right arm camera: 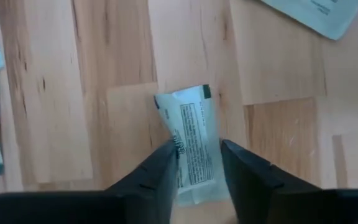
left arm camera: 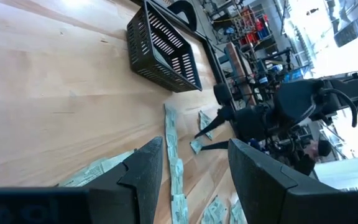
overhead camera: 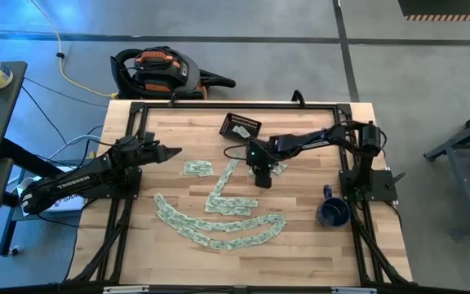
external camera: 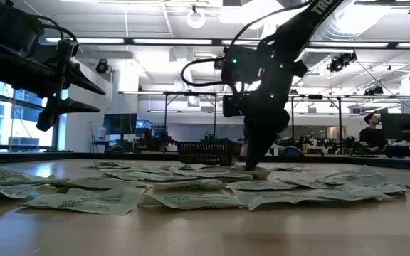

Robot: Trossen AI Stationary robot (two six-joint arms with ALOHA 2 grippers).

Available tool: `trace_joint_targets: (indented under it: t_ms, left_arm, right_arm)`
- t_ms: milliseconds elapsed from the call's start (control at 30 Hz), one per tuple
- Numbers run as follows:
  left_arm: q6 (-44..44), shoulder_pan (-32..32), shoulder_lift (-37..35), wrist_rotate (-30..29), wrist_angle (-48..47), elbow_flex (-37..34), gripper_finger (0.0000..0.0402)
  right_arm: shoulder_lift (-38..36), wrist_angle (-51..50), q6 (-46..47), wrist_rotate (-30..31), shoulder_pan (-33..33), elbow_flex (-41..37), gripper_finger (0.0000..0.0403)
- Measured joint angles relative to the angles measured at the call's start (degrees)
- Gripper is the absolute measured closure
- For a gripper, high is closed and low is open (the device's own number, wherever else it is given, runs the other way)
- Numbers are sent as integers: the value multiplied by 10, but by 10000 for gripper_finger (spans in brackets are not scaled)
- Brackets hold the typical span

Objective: Pick and place Stevia / Truvia into bins
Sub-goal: Put the stevia packet into the black bin

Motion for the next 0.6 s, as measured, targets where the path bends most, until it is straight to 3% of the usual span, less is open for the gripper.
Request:
trace_joint_targets:
  t_ms: [200,433,600]
  left_arm:
    - [0,0,0,1,0,0,186]
    - [4,0,0,1,0,0,186]
    - [11,0,0,1,0,0,186]
  right_arm:
    - [-47,-7,89,18,-5,-5,391]
    - [-160,100,196,73,-59,-2,389]
    - [-127,153,203,62,-131,14,394]
